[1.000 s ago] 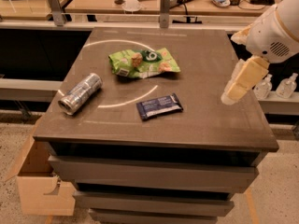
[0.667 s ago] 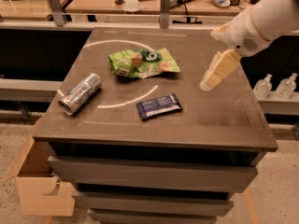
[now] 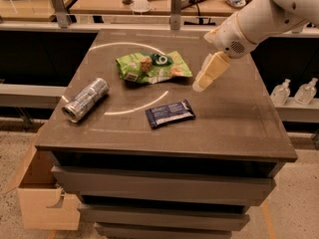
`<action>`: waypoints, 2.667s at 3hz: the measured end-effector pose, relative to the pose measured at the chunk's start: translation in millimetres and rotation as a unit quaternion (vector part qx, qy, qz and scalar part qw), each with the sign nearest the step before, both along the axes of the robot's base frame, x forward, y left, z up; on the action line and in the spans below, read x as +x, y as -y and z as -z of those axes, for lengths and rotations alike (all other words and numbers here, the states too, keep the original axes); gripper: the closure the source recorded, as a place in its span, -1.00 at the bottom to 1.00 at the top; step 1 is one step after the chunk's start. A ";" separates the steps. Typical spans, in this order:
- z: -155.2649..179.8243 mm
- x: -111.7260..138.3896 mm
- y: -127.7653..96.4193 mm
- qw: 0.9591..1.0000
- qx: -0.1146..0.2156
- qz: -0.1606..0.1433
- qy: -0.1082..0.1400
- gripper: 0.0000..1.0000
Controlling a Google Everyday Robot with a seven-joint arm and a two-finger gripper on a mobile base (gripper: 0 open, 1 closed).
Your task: Pick green rice chip bag
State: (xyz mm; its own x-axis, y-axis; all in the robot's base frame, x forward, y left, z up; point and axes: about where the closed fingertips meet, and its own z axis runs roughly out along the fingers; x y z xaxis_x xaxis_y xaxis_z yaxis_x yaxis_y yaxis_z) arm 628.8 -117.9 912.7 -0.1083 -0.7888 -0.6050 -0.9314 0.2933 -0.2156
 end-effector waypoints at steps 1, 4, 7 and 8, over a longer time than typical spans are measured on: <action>18.1 26.9 -19.0 0.999 0.021 0.025 -0.007 -1.00; 67.5 76.1 -86.2 0.998 0.052 0.012 -0.037 -0.47; 73.4 80.7 -98.2 0.998 0.055 -0.013 -0.030 1.00; 73.4 80.7 -98.2 0.998 0.055 -0.013 -0.030 1.00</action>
Offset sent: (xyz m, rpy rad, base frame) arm 0.0705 0.0599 -0.0426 0.0861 0.0432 -0.1145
